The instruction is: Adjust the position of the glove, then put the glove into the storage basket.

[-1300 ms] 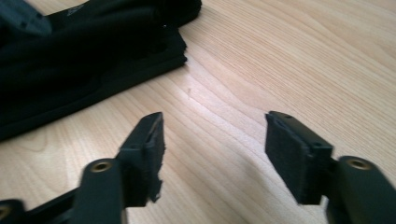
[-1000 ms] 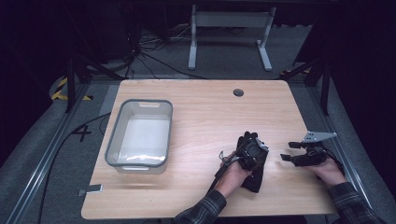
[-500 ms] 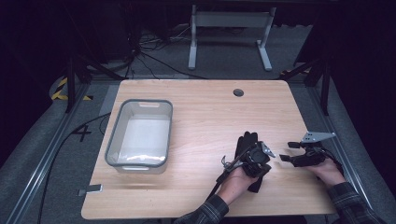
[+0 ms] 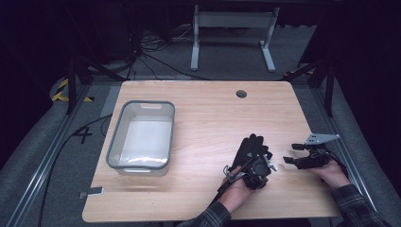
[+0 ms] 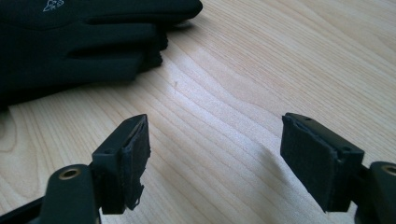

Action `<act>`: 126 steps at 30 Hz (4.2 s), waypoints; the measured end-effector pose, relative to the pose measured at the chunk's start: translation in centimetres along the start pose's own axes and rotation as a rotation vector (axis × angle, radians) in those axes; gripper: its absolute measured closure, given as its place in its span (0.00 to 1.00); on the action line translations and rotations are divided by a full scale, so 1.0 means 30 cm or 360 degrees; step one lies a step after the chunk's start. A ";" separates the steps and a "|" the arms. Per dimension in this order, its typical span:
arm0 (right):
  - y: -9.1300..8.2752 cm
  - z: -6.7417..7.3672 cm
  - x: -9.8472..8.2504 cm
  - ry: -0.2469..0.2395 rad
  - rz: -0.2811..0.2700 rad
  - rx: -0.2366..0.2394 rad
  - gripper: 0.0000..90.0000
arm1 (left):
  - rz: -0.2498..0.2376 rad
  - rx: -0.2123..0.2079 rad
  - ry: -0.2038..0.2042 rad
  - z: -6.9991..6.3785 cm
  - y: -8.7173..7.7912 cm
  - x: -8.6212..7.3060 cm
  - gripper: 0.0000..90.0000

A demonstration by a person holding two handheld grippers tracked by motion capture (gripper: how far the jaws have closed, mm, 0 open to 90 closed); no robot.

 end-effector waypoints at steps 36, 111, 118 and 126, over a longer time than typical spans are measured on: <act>0.026 -0.003 -0.005 0.0006 0.0038 0.0009 0.24 | -0.0174 -0.0029 -0.0100 0.235 -0.232 -0.063 0.47; 0.044 0.008 -0.004 -0.0080 0.0043 -0.0050 0.17 | -0.0092 0.0005 -0.0176 0.351 -0.348 -0.050 0.81; 0.044 0.009 -0.004 -0.0085 0.0048 -0.0049 0.16 | -0.0125 0.0079 -0.0250 0.389 -0.447 -0.101 0.81; 0.045 0.009 -0.004 -0.0085 0.0050 -0.0050 0.15 | -0.0169 0.0152 -0.0328 0.432 -0.547 -0.176 0.81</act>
Point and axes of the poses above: each handheld gripper's, and its own axes: y roughly forward along the jaws, x roughly out of its top, z roughly to its left, the point moved 6 cm from there along y, roughly forward along the jaws, and after that the axes turned 13 degrees about z, right-handed, at the moved point
